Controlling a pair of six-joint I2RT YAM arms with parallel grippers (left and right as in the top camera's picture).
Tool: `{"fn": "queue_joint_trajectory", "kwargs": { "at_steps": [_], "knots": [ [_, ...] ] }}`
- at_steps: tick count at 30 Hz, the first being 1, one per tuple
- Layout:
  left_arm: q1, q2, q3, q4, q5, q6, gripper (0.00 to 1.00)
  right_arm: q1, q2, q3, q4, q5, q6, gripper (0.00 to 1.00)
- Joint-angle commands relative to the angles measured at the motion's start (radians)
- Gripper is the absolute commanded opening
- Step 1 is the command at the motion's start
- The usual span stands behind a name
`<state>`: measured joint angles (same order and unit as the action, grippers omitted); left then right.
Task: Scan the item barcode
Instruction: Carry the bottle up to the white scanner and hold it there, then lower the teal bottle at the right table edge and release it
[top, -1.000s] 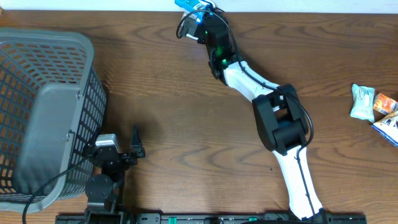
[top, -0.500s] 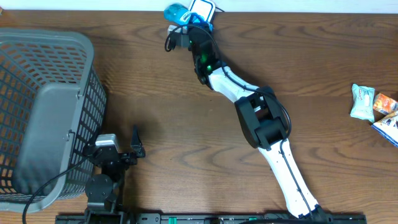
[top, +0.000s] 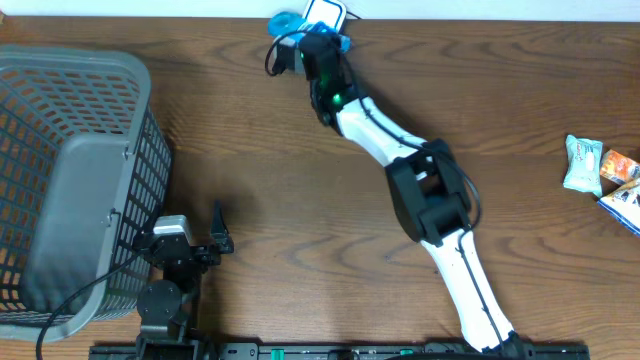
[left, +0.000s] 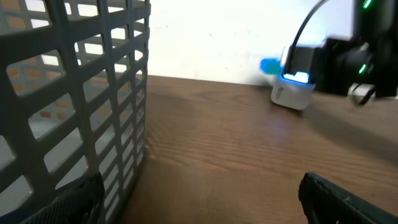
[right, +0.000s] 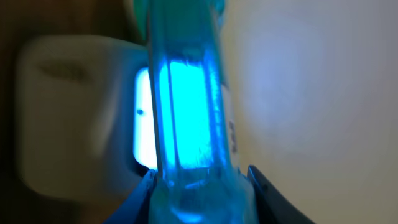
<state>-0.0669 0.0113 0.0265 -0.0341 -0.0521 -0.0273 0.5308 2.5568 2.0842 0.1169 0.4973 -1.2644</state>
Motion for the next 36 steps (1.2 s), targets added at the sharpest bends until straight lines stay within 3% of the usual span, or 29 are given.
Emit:
{"fn": "queue_joint_trajectory", "kwargs": {
  "at_steps": [1,6,9,10,13,20,22,23,24,25,29,30,31,36],
  "knots": [
    [0.005,-0.001,-0.023,-0.032,-0.016,-0.008,1.0,-0.054,-0.246,0.034,-0.159,0.203,0.281,0.01],
    [0.005,-0.001,-0.023,-0.032,-0.016,-0.008,1.0,-0.187,-0.319,0.034,-0.658,0.331,0.706,0.01],
    [0.005,-0.001,-0.023,-0.032,-0.016,-0.008,1.0,-0.333,-0.303,0.013,-1.052,0.22,1.067,0.01],
    [0.005,-0.001,-0.023,-0.032,-0.016,-0.008,1.0,-0.381,-0.296,-0.003,-1.109,0.165,1.152,0.01],
    [0.005,-0.001,-0.023,-0.032,-0.016,-0.008,1.0,-0.567,-0.267,-0.124,-1.162,0.023,1.327,0.01],
    [0.005,-0.001,-0.023,-0.032,-0.016,-0.008,1.0,-0.811,-0.264,-0.348,-1.072,0.005,1.495,0.04],
    [0.005,-0.001,-0.023,-0.032,-0.016,-0.008,1.0,-0.841,-0.268,-0.335,-1.084,-0.074,1.495,0.17],
    [0.005,-0.001,-0.023,-0.032,-0.016,-0.008,1.0,-0.851,-0.27,-0.315,-1.099,-0.136,1.495,0.31],
    [0.005,-0.001,-0.023,-0.032,-0.016,-0.008,1.0,-0.854,-0.274,-0.3,-1.109,-0.173,1.495,0.37],
    [0.005,-0.001,-0.023,-0.032,-0.016,-0.008,1.0,-0.855,-0.277,-0.273,-1.129,-0.23,1.495,0.5],
    [0.005,-0.001,-0.023,-0.032,-0.016,-0.008,1.0,-0.829,-0.29,-0.141,-1.218,-0.38,1.495,0.62],
    [0.005,-0.001,-0.023,-0.032,-0.016,-0.008,1.0,-0.807,-0.301,-0.09,-1.25,-0.384,1.496,0.69],
    [0.005,-0.001,-0.023,-0.032,-0.016,-0.008,1.0,-0.779,-0.319,-0.047,-1.271,-0.379,1.496,0.98],
    [0.005,-0.001,-0.023,-0.032,-0.016,-0.008,1.0,-0.692,-0.399,-0.003,-1.279,-0.371,1.496,0.99]
  ]
}}
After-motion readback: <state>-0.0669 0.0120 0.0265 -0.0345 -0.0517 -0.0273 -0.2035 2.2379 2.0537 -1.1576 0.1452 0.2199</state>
